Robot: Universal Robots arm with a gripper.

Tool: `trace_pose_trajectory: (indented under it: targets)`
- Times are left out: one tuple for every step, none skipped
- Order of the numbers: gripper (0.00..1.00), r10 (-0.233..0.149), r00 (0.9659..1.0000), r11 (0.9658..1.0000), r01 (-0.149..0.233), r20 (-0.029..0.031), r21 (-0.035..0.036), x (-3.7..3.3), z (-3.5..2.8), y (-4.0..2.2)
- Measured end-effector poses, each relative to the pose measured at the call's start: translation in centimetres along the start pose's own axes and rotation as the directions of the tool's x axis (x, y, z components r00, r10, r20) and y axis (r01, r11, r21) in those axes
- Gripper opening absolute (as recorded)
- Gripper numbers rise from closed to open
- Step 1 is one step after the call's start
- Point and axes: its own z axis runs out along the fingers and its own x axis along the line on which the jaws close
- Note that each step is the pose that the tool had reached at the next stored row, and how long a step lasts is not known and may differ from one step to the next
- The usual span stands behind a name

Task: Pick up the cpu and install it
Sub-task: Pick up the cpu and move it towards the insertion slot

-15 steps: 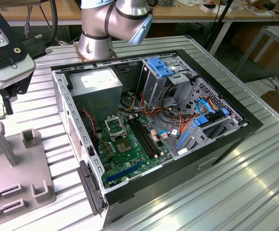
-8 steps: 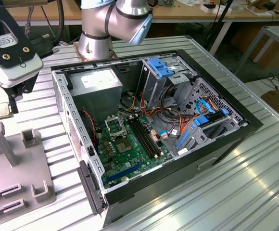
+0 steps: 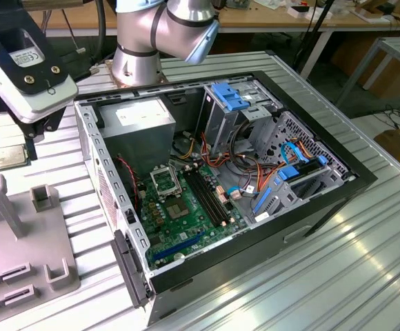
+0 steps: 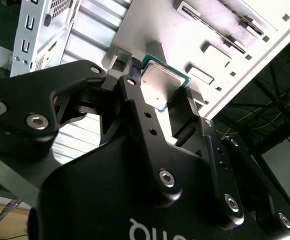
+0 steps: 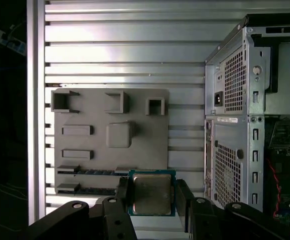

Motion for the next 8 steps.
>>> trace_pose_trajectory:
  targets:
    - [0.47,0.000,1.0000,1.0000,0.000,0.0000,0.0000,-0.19,-0.01,0.00]
    - [0.47,0.000,1.0000,1.0000,0.000,0.0000,0.0000,-0.37,-0.03,0.00]
    - [0.47,0.000,1.0000,1.0000,0.000,0.0000,0.0000,-0.49,-0.03,0.00]
    - [0.47,0.000,1.0000,1.0000,0.000,0.0000,0.0000,-0.65,-0.05,-0.01]
    - [0.47,0.000,1.0000,1.0000,0.000,0.0000,0.0000,-0.76,-0.06,-0.01]
    - [0.47,0.000,1.0000,1.0000,0.000,0.0000,0.0000,-0.90,-0.07,-0.01]
    - [0.47,0.000,1.0000,1.0000,0.000,-0.0001,0.0000,-1.03,-0.08,-0.01]
    - [0.47,0.000,1.0000,1.0000,0.000,0.0000,0.0000,-1.20,-0.09,-0.01]
